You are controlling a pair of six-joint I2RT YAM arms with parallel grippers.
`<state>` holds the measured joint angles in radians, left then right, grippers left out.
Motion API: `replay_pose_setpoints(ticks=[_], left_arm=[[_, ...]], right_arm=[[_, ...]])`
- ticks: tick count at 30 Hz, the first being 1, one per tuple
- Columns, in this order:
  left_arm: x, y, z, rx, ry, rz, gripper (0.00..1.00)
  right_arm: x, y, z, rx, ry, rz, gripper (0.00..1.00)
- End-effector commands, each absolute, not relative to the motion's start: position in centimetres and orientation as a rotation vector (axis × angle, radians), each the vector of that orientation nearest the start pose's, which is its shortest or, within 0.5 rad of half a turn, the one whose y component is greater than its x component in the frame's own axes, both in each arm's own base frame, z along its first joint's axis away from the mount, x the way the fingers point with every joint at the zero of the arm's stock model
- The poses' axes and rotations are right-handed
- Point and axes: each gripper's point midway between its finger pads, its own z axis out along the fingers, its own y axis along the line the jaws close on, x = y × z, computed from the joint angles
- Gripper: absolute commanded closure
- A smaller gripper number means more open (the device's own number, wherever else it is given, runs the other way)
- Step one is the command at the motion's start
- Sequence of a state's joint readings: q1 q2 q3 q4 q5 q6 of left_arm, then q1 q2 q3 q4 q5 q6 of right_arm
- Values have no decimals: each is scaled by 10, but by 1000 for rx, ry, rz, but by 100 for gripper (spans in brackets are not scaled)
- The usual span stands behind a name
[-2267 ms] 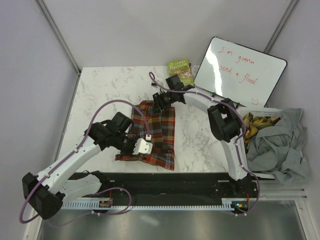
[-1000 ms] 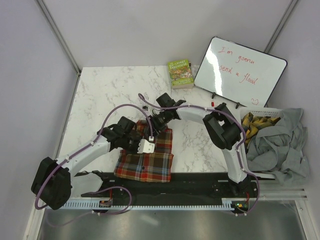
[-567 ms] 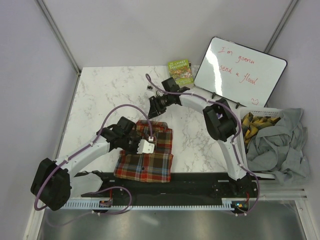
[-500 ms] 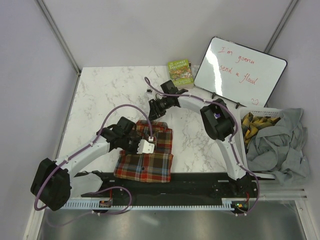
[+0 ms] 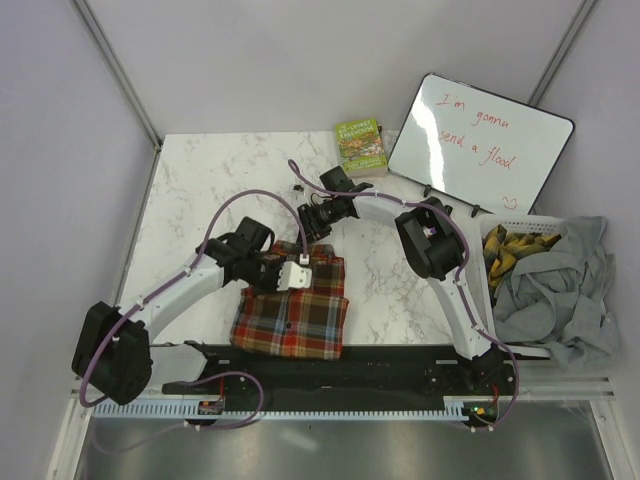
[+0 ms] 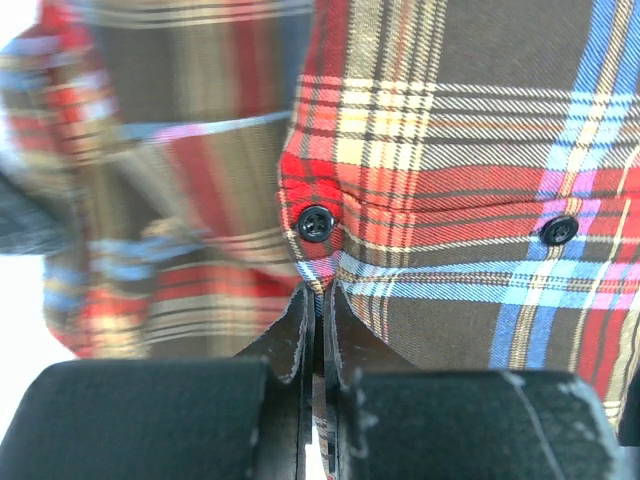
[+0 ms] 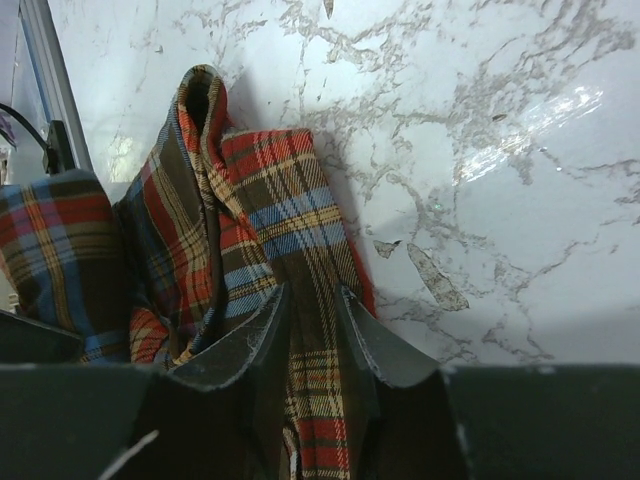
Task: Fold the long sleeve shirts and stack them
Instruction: Fold the shirt
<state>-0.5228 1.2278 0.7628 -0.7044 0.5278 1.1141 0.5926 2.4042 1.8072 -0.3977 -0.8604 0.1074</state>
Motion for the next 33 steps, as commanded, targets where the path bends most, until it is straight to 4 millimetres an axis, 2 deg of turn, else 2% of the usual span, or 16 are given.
replay_pose_setpoints(ticks=[1, 2, 4, 6, 7, 8, 10, 12, 14, 19, 26, 28, 33], left_arm=[[251, -189, 110, 1877, 1591, -442, 98], [255, -190, 106, 1884, 1602, -453, 98], [274, -195, 114, 1866, 1570, -418, 98], [289, -195, 110, 1862, 1582, -404, 98], [299, -197, 117, 1855, 1564, -383, 98], [307, -196, 111, 1857, 1575, -374, 98], [324, -194, 117, 1840, 1561, -336, 98], [342, -189, 113, 1824, 1574, -294, 98], [355, -190, 120, 1795, 1553, -269, 98], [361, -191, 120, 1799, 1523, -260, 98], [382, -196, 130, 1735, 1440, -170, 98], [389, -195, 128, 1723, 1431, -139, 98], [398, -185, 106, 1726, 1480, -84, 98]], right_arm=[[346, 391, -3, -978, 2485, 1305, 68], [346, 390, -3, -978, 2485, 1305, 68], [344, 391, -1, -990, 2478, 1311, 68], [344, 391, -1, -992, 2478, 1315, 68], [343, 391, 0, -992, 2480, 1319, 68], [343, 391, 1, -997, 2472, 1324, 69], [343, 392, 3, -1000, 2468, 1328, 69], [343, 392, 4, -1010, 2460, 1332, 69], [342, 392, 4, -1015, 2458, 1337, 69], [341, 391, 1, -1028, 2456, 1334, 70], [337, 390, 1, -1042, 2456, 1342, 72], [337, 390, 3, -1043, 2453, 1346, 72], [336, 389, 2, -1039, 2461, 1349, 72]])
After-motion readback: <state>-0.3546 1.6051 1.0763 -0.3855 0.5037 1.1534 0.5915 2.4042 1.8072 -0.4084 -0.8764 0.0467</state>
